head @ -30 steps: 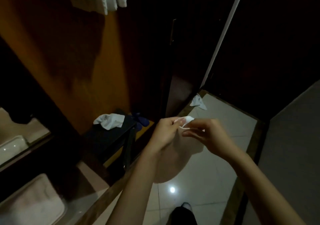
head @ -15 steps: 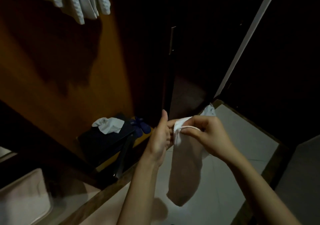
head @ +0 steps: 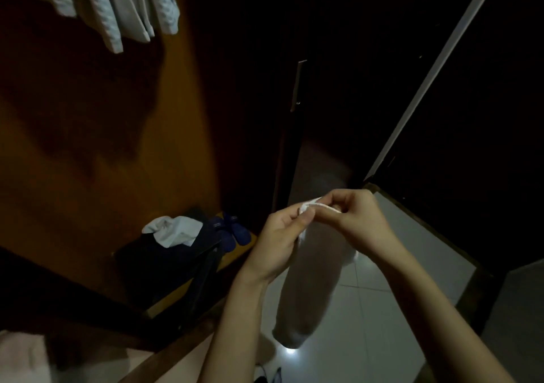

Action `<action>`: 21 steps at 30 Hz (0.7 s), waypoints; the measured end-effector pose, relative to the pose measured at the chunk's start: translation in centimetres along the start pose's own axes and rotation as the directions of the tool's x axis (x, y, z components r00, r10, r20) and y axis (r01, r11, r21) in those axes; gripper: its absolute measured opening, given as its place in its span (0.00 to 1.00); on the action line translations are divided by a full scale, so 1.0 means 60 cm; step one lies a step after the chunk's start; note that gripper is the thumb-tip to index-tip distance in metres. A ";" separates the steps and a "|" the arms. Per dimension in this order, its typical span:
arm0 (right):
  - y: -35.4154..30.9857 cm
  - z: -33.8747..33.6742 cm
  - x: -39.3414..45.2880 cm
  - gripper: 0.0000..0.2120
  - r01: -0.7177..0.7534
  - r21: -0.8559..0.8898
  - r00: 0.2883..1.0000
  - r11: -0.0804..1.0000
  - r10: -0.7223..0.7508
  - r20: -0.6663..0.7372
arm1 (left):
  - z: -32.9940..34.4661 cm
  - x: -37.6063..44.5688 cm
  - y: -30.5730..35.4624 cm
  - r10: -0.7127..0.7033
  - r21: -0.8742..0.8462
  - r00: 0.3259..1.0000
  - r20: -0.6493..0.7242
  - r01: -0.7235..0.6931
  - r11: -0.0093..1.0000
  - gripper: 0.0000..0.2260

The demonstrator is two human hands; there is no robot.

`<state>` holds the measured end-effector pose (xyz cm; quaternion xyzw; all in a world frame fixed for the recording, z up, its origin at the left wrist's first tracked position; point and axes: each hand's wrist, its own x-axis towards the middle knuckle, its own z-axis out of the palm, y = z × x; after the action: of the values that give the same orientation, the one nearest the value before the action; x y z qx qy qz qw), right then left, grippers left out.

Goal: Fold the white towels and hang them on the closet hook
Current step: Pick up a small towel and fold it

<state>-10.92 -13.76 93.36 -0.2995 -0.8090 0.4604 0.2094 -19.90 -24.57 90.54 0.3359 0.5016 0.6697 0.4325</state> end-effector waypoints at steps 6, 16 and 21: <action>-0.008 -0.022 0.045 0.11 0.237 -0.323 0.961 0.916 -0.173 0.214 | -0.043 0.039 0.002 0.016 0.069 0.998 -0.064 -0.012 0.998 0.14; 0.034 -0.043 0.122 0.13 0.458 -0.838 0.874 0.296 0.018 0.485 | -0.115 0.077 0.001 0.193 0.287 0.979 -0.062 -0.168 0.943 0.10; 0.038 -0.040 0.130 0.08 0.420 -0.877 0.900 0.235 -0.232 0.369 | -0.141 0.079 -0.007 0.271 0.325 0.952 -0.142 -0.214 0.921 0.10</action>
<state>-14.48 -6.08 93.06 -0.1503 -0.9797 -0.1309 0.0199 -29.15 -23.41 87.93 0.3951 0.5913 0.6606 0.2404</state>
